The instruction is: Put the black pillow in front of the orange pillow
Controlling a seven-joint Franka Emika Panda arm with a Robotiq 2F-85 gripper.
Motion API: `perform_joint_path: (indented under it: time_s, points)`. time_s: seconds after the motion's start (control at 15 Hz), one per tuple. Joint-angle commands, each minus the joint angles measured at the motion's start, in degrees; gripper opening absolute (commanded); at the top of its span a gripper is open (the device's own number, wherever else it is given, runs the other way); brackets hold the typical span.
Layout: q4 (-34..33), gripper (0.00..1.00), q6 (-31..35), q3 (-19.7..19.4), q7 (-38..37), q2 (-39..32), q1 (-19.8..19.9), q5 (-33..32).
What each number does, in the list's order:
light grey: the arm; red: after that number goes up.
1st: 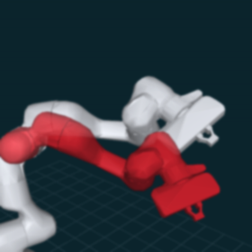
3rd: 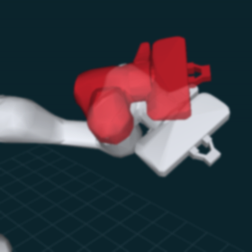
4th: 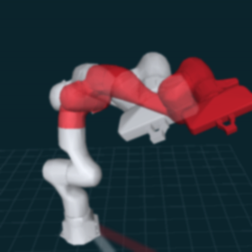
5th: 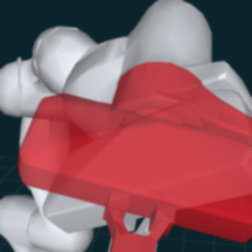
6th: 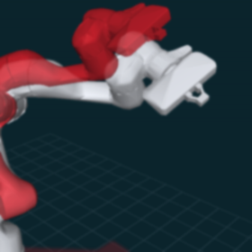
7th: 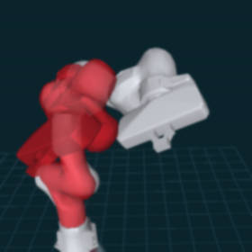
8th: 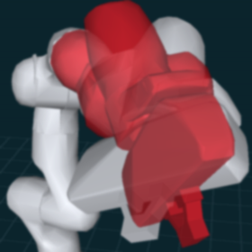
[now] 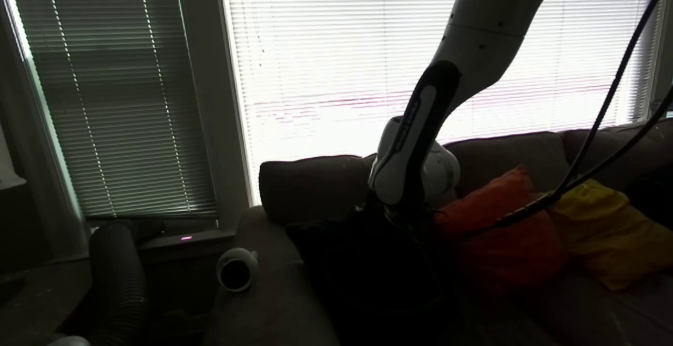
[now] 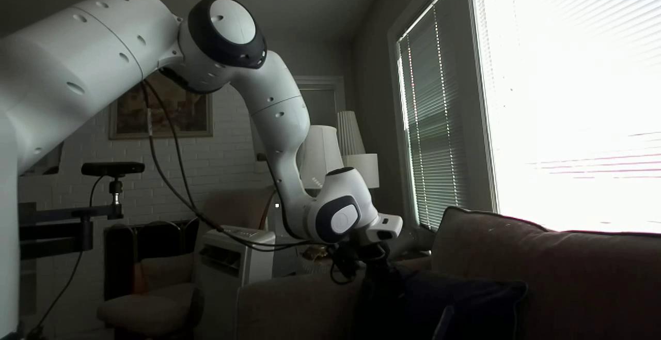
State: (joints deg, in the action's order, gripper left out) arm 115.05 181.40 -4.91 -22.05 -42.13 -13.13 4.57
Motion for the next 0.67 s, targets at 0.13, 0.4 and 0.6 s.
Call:
perform_joint_path:
  time_s: [0.13,0.4,0.6]
  points:
    - [-2.12,1.00,1.62,0.59,1.64,-2.46,-0.18,3.11]
    - [-2.73,1.00,2.20,-1.37,2.32,-4.10,-1.44,2.52]
    - [-3.49,0.72,2.12,-1.76,2.10,-4.80,-1.79,2.93]
